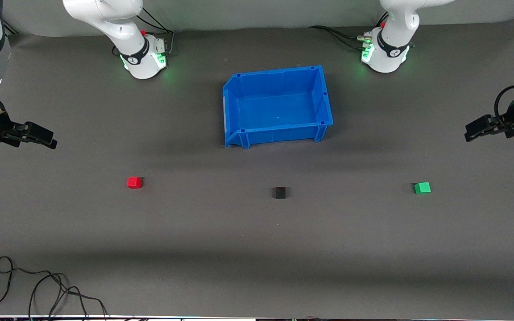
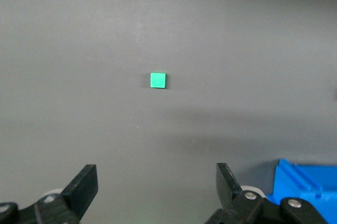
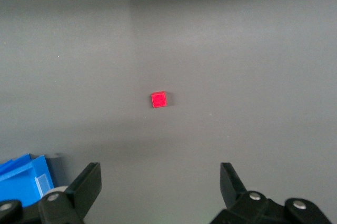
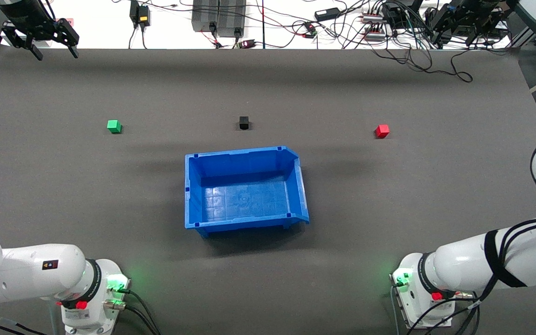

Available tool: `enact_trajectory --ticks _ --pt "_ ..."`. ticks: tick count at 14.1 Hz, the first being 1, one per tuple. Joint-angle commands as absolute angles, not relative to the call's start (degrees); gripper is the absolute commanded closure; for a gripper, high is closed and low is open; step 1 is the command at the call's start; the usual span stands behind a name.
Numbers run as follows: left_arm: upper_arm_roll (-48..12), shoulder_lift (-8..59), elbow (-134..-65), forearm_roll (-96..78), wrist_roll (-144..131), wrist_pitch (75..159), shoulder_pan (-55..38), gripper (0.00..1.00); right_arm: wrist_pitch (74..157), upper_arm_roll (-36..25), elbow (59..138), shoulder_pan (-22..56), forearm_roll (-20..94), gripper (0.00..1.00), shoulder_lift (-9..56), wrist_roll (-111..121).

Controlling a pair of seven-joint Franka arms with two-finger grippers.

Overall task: Attach green and red cubes to black cube
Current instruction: 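Reach the right gripper to the red cube while the left gripper reaches the green cube, then grasp the red cube with the right gripper while the left gripper grasps the green cube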

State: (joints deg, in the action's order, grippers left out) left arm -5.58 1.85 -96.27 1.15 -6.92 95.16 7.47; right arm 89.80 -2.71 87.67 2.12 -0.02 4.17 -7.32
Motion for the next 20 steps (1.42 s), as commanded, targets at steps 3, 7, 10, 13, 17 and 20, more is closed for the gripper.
enact_trajectory --ticks 3,7,10,13,17,20 --pt "-5.89 5.79 -98.44 1.06 -9.93 99.31 9.92 0.00 89.03 -2.99 83.68 2.46 2.28 0.00 6.67 -35.95" --pt "-5.80 9.32 -103.16 0.97 -12.38 107.54 10.54 0.00 89.12 -2.99 82.35 2.20 7.63 0.00 8.52 -64.27" --pt "-5.98 11.76 -106.43 1.40 -10.91 114.42 11.69 0.00 89.12 -3.69 82.44 1.41 12.55 0.00 10.71 -76.61" --pt "-6.33 15.81 -108.53 2.11 -3.11 118.98 11.07 0.01 89.47 -4.66 84.19 -0.70 20.11 0.00 13.53 -78.93" --pt "-6.33 19.67 -113.47 2.02 0.17 129.98 10.64 0.06 98.66 -4.83 91.55 -1.05 24.95 0.00 16.08 -77.44" --pt "-6.42 24.42 -110.22 1.76 3.16 130.60 10.99 0.11 109.83 -4.83 100.52 -0.79 28.55 0.00 17.04 -71.21"
